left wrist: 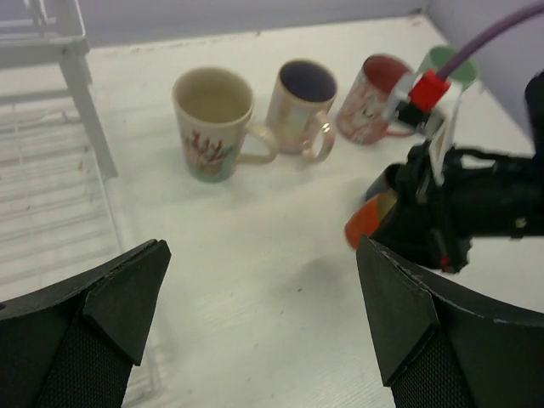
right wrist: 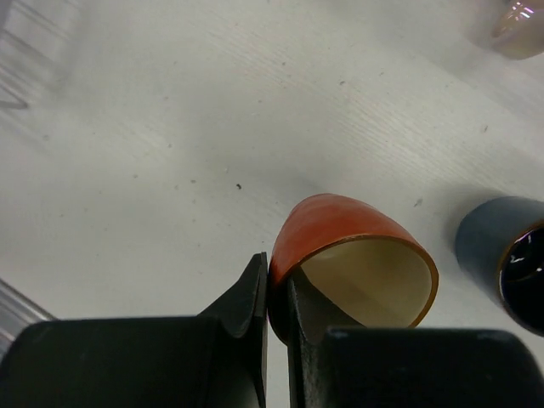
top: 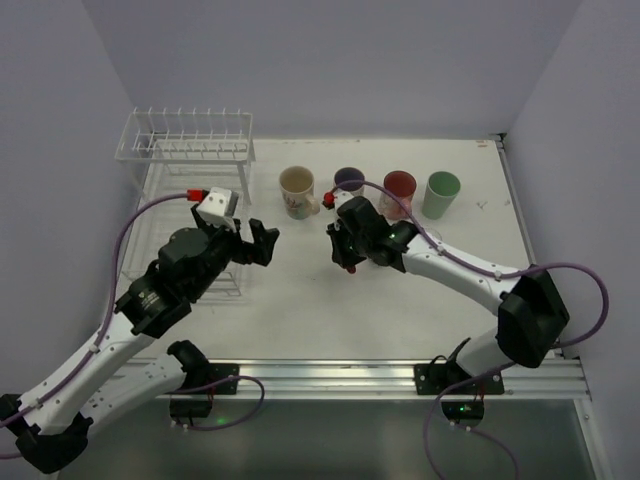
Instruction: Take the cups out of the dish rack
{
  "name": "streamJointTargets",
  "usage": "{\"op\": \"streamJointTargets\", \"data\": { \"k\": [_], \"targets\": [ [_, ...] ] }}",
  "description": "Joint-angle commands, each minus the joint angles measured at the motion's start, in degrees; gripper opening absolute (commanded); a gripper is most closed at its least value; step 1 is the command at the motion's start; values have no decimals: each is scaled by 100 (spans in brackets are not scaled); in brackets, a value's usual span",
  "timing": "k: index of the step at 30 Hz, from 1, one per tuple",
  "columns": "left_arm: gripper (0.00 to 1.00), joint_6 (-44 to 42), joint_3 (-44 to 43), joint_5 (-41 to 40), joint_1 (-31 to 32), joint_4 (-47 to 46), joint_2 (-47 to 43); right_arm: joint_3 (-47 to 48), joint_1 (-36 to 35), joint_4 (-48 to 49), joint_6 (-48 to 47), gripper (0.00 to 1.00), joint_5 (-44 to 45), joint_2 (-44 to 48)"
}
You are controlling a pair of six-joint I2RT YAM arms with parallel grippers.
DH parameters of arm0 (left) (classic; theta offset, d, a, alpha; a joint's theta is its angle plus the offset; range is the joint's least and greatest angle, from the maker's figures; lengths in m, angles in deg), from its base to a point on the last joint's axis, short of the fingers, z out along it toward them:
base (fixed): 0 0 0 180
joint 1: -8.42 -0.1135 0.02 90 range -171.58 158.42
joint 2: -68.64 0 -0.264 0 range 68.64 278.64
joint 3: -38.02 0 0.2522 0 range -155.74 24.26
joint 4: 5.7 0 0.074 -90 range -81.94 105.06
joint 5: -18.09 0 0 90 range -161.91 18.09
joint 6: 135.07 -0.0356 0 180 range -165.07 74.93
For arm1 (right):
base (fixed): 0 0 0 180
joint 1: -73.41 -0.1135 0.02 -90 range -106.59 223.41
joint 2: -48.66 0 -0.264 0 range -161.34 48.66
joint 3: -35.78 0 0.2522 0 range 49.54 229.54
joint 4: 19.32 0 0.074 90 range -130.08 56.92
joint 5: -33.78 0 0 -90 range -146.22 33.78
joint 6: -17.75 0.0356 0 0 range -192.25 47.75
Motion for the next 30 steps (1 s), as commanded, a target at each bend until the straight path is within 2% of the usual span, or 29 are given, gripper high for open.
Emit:
{"op": "streamJointTargets", "data": {
  "k": [1, 5, 10, 18, 21, 25, 27, 28, 30],
  "targets": [
    [100, -468, 493, -417, 32, 312, -402, 826, 21, -677, -499, 0, 682, -461],
    [100, -661, 785, -330, 23, 117, -701, 1126, 29, -774, -666, 0, 875, -1121],
    [100, -802, 881, -225, 14, 29, -948, 1328, 29, -607, -807, 0, 718, -1788],
    [100, -811, 952, -146, 14, 21, -1167, 1416, 29, -449, -904, 2, 726, -2212],
    [100, -793, 952, -128, -21, 21, -1203, 1407, 29, -431, -895, 10, 761, -2282],
    [100, -793, 960, -110, -65, 21, -1212, 1320, 29, -361, -834, 32, 849, -2221],
    [100, -785, 952, -110, -108, 12, -1229, 1293, 29, -334, -807, 39, 858, -2029],
    [100, -785, 952, -102, -126, -6, -1238, 1293, 29, -317, -790, 49, 867, -1940],
    [100, -785, 960, -93, -196, -23, -1264, 1293, 21, -299, -763, 60, 858, -1756]
  ]
}}
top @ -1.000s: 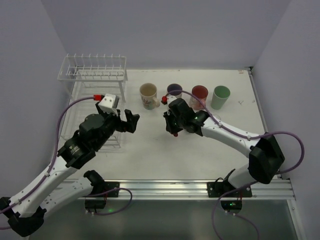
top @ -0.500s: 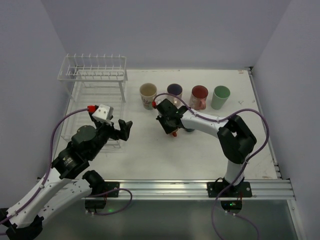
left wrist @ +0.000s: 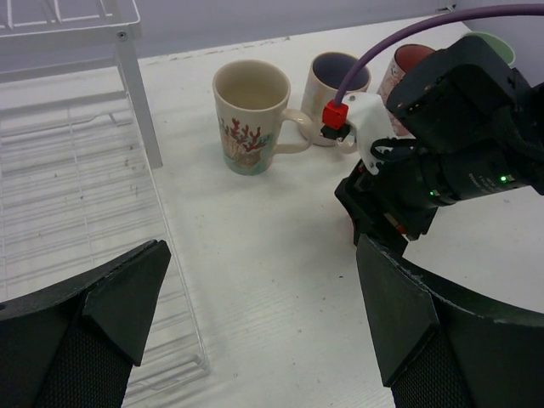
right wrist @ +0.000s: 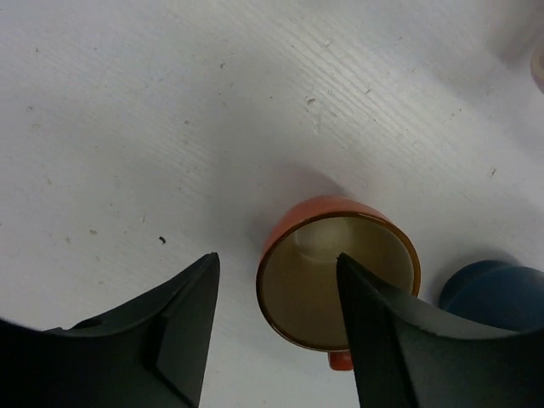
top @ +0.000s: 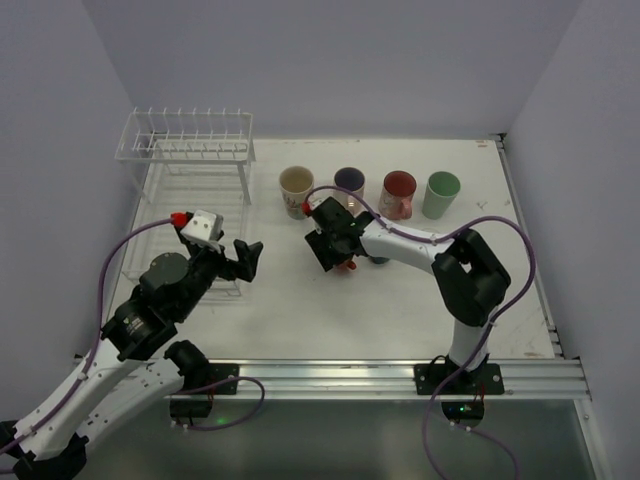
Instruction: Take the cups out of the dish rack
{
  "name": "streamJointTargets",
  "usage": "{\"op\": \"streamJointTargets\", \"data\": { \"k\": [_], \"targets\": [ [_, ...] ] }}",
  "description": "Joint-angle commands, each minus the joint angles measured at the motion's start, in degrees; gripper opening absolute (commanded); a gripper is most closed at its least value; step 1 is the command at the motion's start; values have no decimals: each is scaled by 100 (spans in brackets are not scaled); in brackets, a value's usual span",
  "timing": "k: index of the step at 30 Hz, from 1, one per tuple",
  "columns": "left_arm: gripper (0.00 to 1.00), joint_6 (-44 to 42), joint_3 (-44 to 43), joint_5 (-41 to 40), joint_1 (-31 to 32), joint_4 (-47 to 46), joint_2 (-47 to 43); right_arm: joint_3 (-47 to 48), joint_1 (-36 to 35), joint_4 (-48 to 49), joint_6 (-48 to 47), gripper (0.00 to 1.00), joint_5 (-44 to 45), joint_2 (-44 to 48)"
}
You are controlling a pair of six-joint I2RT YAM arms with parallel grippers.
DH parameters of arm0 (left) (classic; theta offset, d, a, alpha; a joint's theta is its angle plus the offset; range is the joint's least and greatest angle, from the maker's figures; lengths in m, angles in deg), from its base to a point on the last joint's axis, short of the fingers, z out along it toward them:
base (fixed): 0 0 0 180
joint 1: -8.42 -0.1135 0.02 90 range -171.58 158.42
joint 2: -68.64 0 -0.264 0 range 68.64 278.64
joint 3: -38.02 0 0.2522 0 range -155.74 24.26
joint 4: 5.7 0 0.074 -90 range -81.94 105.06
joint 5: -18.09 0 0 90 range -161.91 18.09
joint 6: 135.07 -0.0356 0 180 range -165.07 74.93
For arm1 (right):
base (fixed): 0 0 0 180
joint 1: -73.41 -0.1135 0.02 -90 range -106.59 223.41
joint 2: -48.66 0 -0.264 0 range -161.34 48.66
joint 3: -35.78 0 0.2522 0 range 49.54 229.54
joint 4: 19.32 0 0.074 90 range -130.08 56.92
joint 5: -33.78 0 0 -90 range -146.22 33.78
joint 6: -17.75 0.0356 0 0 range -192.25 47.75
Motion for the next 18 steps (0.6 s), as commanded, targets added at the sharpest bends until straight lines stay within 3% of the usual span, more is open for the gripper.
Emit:
{"op": "streamJointTargets", "data": {
  "k": [1, 2, 8, 14, 18],
  "targets": [
    [100, -166, 36, 71, -137, -192, -84, 128, 10, 138, -5, 61, 122, 686],
    [100, -175, 36, 71, -155, -209, -84, 128, 10, 129, 39, 71, 113, 801],
    [100, -96, 53, -61, -270, -341, -128, -248, 1, 217, 267, 99, 77, 2273],
    [100, 98, -323, 395, -278, -657, -295, -1302, 1, 831, 338, 99, 182, 4718],
    [100, 124, -886, 668, -278, -701, -251, -1770, -8, 1139, 391, 99, 551, 7008]
  ]
}}
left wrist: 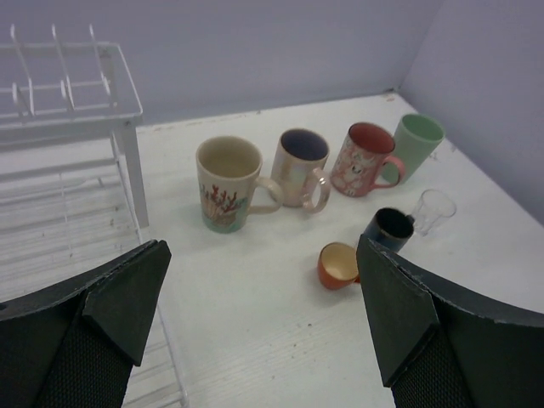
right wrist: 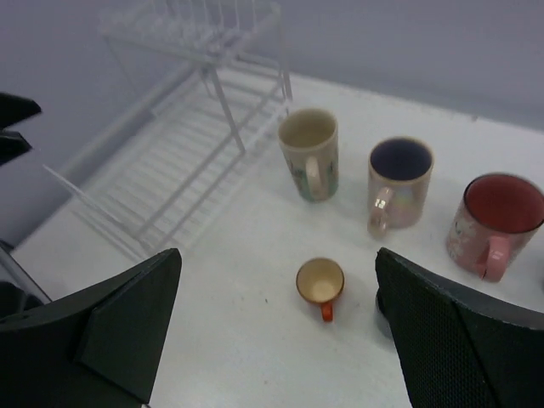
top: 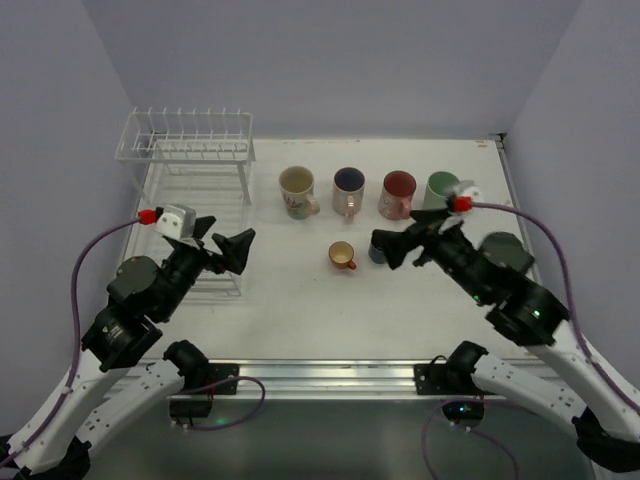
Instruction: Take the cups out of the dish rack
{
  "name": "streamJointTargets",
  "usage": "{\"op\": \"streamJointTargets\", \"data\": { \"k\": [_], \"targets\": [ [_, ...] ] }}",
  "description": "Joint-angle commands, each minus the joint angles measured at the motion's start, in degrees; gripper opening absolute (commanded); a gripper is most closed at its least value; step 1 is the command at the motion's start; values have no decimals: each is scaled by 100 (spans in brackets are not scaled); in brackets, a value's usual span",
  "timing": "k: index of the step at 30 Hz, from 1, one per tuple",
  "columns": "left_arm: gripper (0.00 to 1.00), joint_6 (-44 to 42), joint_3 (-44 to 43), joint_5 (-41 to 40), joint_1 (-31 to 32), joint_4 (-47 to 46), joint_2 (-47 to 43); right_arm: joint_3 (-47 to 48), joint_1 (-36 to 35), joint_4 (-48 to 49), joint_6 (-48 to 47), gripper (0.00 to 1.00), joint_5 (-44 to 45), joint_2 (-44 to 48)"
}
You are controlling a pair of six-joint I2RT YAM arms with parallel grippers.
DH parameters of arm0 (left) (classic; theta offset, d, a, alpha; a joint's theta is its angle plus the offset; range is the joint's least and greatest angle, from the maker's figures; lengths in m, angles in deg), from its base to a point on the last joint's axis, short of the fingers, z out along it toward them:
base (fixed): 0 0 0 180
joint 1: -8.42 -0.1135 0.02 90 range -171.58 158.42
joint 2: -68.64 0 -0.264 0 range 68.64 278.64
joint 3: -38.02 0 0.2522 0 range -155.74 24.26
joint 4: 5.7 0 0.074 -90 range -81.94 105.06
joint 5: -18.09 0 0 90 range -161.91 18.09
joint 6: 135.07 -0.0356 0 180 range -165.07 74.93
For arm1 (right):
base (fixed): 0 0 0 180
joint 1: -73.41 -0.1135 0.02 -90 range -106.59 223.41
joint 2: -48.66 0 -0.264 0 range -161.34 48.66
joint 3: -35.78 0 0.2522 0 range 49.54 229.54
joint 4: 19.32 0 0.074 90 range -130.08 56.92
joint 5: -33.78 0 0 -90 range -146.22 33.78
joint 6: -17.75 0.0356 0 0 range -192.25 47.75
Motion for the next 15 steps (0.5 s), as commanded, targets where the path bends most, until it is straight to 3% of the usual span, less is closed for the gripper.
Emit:
{"op": "streamJointTargets", "data": {
  "k": [1, 7, 15],
  "targets": [
    [100, 61, -798, 430, -27, -465, -4, -369, 1, 479, 122, 99, 488, 1443],
    [100, 105, -1415, 668, -27, -544, -65, -642, 1, 489, 131, 99, 1349, 3043],
    [100, -1, -1399, 449, -27, -606, -66, -704, 1, 498, 175, 99, 1482, 3169]
  ]
}}
